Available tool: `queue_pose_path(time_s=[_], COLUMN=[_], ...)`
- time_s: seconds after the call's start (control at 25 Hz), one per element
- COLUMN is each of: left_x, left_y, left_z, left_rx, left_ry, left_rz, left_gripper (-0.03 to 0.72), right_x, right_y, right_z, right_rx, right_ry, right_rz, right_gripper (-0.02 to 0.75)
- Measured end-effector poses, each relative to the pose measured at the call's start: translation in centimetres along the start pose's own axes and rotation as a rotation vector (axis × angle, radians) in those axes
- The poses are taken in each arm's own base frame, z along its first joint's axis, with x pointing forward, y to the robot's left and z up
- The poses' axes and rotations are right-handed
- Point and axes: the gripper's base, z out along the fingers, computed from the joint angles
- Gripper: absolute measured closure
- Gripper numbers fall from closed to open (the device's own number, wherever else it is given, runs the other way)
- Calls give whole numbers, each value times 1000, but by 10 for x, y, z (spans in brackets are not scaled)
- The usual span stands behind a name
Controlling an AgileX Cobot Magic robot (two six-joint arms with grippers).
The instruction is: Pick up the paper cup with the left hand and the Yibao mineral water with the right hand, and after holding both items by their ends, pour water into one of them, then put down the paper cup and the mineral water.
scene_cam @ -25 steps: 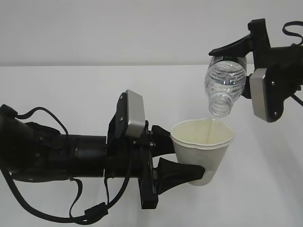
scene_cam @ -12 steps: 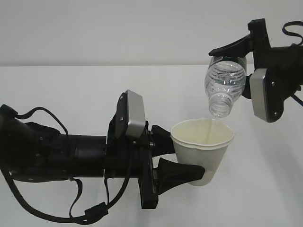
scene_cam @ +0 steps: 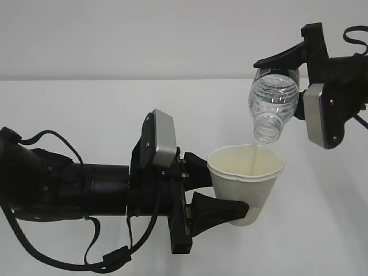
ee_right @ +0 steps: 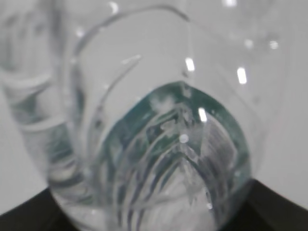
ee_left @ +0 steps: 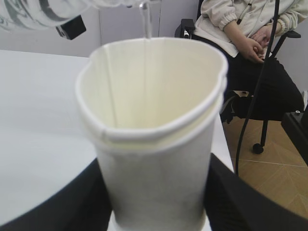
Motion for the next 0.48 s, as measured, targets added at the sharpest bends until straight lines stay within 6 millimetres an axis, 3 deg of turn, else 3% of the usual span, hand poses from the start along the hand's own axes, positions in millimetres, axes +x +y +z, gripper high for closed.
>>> queue_pose_path(time_s=[0.48], left_x=[0], left_y=[0], left_z=[0], left_rx=[0], left_ry=[0], left_rz=[0], left_gripper=[277], right_x=[-1], right_y=[-1], right_z=[0], right_rx=[10], right_ry=[-11], right_rz=[-6], right_gripper=[249])
